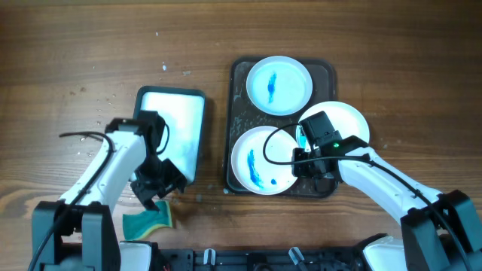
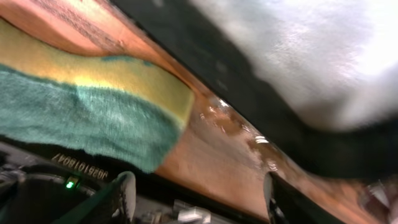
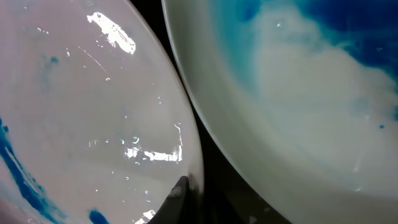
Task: Clean dirty plates on tray and stack at the side
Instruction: 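Pick the green-yellow sponge from the soapy basin with the left gripper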
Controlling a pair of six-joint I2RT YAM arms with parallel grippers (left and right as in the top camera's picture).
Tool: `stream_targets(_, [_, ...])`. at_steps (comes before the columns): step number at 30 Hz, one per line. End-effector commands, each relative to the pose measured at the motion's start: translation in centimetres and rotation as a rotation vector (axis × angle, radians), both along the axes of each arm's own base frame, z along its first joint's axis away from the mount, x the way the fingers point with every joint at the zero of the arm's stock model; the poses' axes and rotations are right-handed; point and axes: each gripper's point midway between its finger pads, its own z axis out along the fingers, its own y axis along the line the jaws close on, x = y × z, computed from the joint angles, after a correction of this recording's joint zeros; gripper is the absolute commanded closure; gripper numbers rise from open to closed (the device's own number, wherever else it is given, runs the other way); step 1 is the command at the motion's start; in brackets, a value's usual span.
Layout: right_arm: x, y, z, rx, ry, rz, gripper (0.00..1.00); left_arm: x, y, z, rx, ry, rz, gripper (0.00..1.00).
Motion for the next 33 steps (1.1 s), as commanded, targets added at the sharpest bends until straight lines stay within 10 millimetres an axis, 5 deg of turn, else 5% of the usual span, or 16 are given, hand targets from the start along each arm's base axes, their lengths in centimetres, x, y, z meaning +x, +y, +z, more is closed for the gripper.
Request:
stream_targets(1, [0.1,0.3,0.2,0.013,0.001,0.003,0.89,-2.3,1.4,-1.5,0.124,0.062,0.092,0.34])
stream_targets(5, [0.0,0.3,0.2,0.012,0.002,0.003,0.89,-2.3,3.1,-3.1,0.236,0.021,0.124,0.4])
stream_targets(7, [0.0,0.3,0.2,0.012,0.002,0.003,0.89,-2.1,3.1,-3.3,0.234,0.011,0.126,0.53])
stream_targets(8, [0.0,0.3,0.2,0.012,0.002,0.003,0.89,-2.1,3.1,-3.3,0.234,0.012,0.125,0.81])
stream_targets(9, [0.0,0.3,0.2,0.012,0.002,0.003,0.89,-2.1,3.1,-3.3,0.234,0.012,0.125,0.96])
stream_targets(13, [-0.2,0.2,0.2,0.008,0.01,0.003,0.88,-1.6,1.9,-2.1,0.135,-0.01,0.066,0.96])
stream_targets(16, [-0.1,0.2,0.2,0.009,0.009,0.003,0.88,-0.5,1.3,3.1,0.087,-0.1,0.042,0.96])
stream_targets(19, [0.3,0.4,0.3,0.017,-0.01,0.003,0.85,4.2,-0.1,8.7,-0.018,-0.373,-0.108,0.96])
stream_targets(20, [0.5,0.5,0.4,0.022,-0.02,0.003,0.84,5.8,-0.9,9.1,-0.037,-0.453,-0.167,0.96])
stream_targets(22, [0.9,0.6,0.4,0.028,-0.033,0.003,0.83,9.6,-2.5,9.0,-0.029,-0.603,-0.306,0.96])
stream_targets(24, [0.9,0.7,0.5,0.029,-0.036,0.003,0.83,11.9,-2.5,8.3,0.018,-0.642,-0.247,0.96])
stream_targets(30, [0.8,0.6,0.4,0.026,-0.029,0.003,0.83,13.3,1.4,3.2,0.148,-0.449,0.245,0.96])
stream_targets(31, [0.7,0.6,0.4,0.025,-0.027,0.003,0.83,14.3,2.3,3.3,0.148,-0.485,0.281,0.84])
stream_targets(32, [0.7,0.5,0.4,0.025,-0.028,0.003,0.82,15.4,2.7,3.5,0.141,-0.529,0.304,0.47])
stream_targets(33, [0.7,0.5,0.4,0.025,-0.028,0.003,0.82,16.2,2.8,3.7,0.121,-0.562,0.281,0.43])
